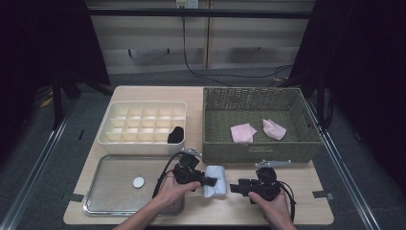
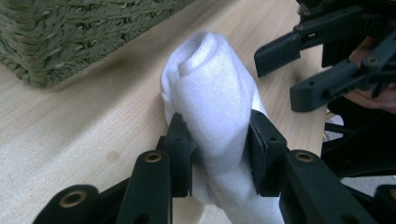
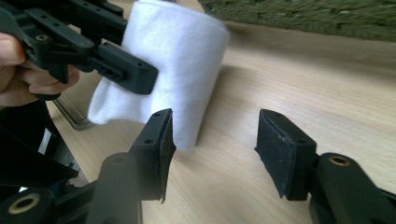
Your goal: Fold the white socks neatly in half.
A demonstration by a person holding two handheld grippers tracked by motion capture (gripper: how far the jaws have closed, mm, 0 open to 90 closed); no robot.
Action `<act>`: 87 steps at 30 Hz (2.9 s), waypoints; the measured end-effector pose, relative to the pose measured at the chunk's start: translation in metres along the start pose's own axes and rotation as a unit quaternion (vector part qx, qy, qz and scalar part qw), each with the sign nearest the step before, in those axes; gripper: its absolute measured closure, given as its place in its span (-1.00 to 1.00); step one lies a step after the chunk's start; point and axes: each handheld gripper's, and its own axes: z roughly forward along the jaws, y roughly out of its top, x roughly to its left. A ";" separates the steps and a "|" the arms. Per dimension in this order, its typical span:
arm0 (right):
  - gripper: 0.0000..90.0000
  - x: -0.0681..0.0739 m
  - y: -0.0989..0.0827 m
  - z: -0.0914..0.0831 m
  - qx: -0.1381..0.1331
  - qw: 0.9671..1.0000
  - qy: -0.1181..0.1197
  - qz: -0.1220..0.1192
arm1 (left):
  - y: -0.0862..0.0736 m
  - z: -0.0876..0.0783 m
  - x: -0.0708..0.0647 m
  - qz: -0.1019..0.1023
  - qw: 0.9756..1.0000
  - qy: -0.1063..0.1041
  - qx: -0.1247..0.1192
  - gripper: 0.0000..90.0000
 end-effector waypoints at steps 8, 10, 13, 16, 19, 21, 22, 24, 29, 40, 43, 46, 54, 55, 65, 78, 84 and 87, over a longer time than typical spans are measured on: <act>-0.05 -0.003 0.003 -0.006 -0.012 1.000 -0.014 0.002 | -0.001 -0.010 0.001 0.004 1.000 0.008 -0.005 0.45; -0.06 -0.003 0.004 -0.006 -0.013 1.000 -0.015 -0.001 | -0.002 -0.012 0.002 0.002 1.000 0.007 -0.007 0.45; -0.10 -0.004 0.005 -0.007 -0.017 1.000 -0.021 -0.003 | -0.002 -0.014 0.001 0.001 1.000 0.014 -0.009 0.45; -0.12 -0.005 0.005 -0.008 -0.017 1.000 -0.024 -0.002 | -0.002 -0.014 -0.001 0.005 1.000 0.011 -0.009 0.45; -0.15 -0.006 0.005 -0.008 -0.017 0.999 -0.027 0.002 | -0.002 -0.015 -0.002 0.009 1.000 0.012 -0.007 0.45; -0.16 -0.006 0.005 -0.009 -0.018 0.999 -0.029 0.002 | -0.002 -0.017 -0.003 0.009 1.000 0.014 -0.009 0.45; -0.16 -0.007 0.005 -0.010 -0.018 0.999 -0.030 0.001 | -0.002 -0.019 -0.003 0.010 1.000 0.014 -0.009 0.45; -0.16 -0.006 0.005 -0.011 -0.019 0.999 -0.034 0.003 | -0.002 -0.022 -0.003 0.015 1.000 0.021 -0.009 0.45; -0.18 -0.007 0.001 -0.015 -0.022 0.999 -0.037 0.003 | -0.001 -0.034 -0.004 0.011 0.999 0.027 -0.023 0.45; -0.20 -0.003 0.005 -0.017 -0.029 0.999 -0.034 0.002 | 0.001 -0.047 -0.006 0.015 0.999 0.037 -0.026 0.44; -0.20 -0.004 0.005 -0.017 -0.029 0.999 -0.035 0.004 | -0.003 -0.054 -0.004 0.014 0.999 0.046 -0.025 0.44; -0.20 -0.005 0.005 -0.019 -0.032 0.999 -0.037 0.006 | -0.005 -0.061 0.000 0.007 0.998 0.047 -0.028 0.44; -0.20 -0.011 0.003 -0.023 -0.032 0.999 -0.042 0.013 | -0.006 -0.080 0.008 0.001 0.998 0.048 -0.045 0.44; -0.20 -0.011 0.003 -0.023 -0.031 0.999 -0.042 0.014 | -0.006 -0.082 0.009 -0.002 0.998 0.045 -0.047 0.44; -0.20 -0.014 0.002 -0.023 -0.029 0.999 -0.041 0.017 | -0.004 -0.106 0.019 -0.006 0.995 0.069 -0.071 0.44; -0.20 -0.016 0.002 -0.025 -0.030 0.998 -0.042 0.020 | -0.002 -0.115 0.021 -0.006 0.994 0.079 -0.077 0.44; -0.20 -0.017 0.004 -0.025 -0.032 0.998 -0.042 0.023 | -0.001 -0.124 0.025 -0.010 0.993 0.085 -0.084 0.45; -0.20 -0.017 0.004 -0.025 -0.032 0.998 -0.041 0.023 | -0.001 -0.127 0.027 -0.014 0.992 0.086 -0.088 0.45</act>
